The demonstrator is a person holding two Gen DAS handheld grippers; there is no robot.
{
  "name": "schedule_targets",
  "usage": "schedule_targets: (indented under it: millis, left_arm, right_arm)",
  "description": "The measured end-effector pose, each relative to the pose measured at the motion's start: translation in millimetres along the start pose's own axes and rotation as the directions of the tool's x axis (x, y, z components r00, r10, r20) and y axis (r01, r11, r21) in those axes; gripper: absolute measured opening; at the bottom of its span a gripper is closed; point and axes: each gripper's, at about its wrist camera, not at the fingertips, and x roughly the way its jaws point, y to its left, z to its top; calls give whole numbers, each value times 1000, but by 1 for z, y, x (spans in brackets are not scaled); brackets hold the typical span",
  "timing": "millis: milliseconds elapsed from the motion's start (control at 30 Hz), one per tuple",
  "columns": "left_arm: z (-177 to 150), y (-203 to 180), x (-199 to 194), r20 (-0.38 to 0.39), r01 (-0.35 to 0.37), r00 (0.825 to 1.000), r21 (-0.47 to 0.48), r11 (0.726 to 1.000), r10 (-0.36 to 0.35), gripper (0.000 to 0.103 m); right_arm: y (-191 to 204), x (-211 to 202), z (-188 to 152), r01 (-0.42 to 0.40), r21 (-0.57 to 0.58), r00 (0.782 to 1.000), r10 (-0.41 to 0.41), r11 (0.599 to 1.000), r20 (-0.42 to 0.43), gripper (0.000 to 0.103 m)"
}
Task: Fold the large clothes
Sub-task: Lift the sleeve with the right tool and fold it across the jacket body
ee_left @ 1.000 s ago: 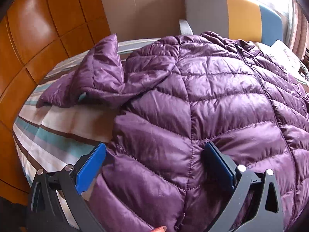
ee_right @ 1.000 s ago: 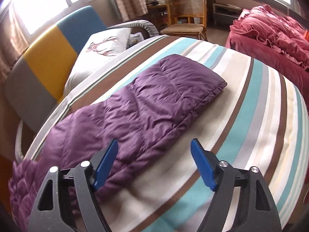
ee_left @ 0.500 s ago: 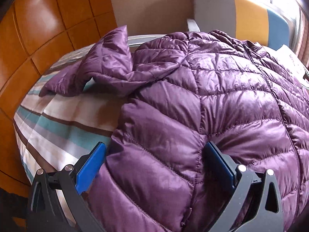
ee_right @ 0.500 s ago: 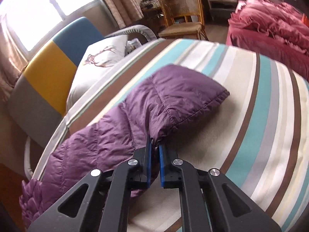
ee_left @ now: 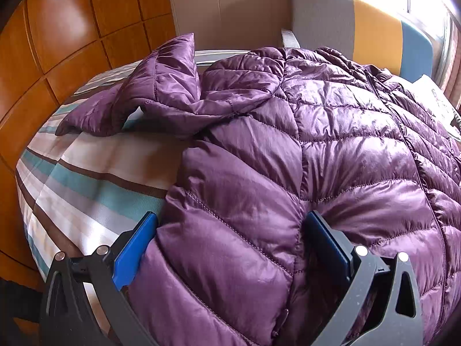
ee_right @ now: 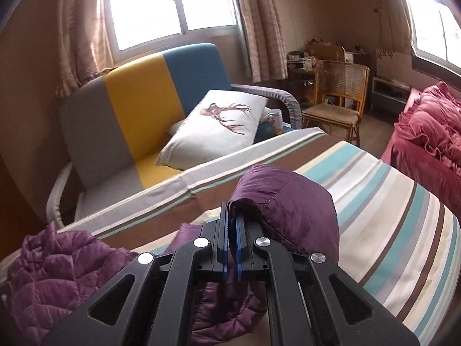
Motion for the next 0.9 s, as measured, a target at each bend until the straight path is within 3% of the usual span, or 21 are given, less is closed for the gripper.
schedule_targets:
  millis: [200,367,500,667,900]
  left_arm:
    - [0,1,1,-3,10,1000,-15,1000,-10,101]
    - [-1,1,1,3,5,1000,-13,1000,-5,101]
    - [-1,1,1,3,7,1000,-14,1000,-7,101]
    - [-1,2,0,2,13,1000,-19,1000,-13,101]
    - [-1,3,0,3,15,1000,-20,1000,-15,101]
  right_arm:
    - [53,-18,-6,-77,-124,996,82,989,29,4]
    - [118,-40,-17,-177,-264,980,194,948,42,4]
    - [176,-56,-38,-255,-399,957,289,881,27,4]
    - [249,-71,-80,-360,-537,918,392,762,-59,4]
    - [302,-74,-145,-429,-685,890,404,589,-210,4]
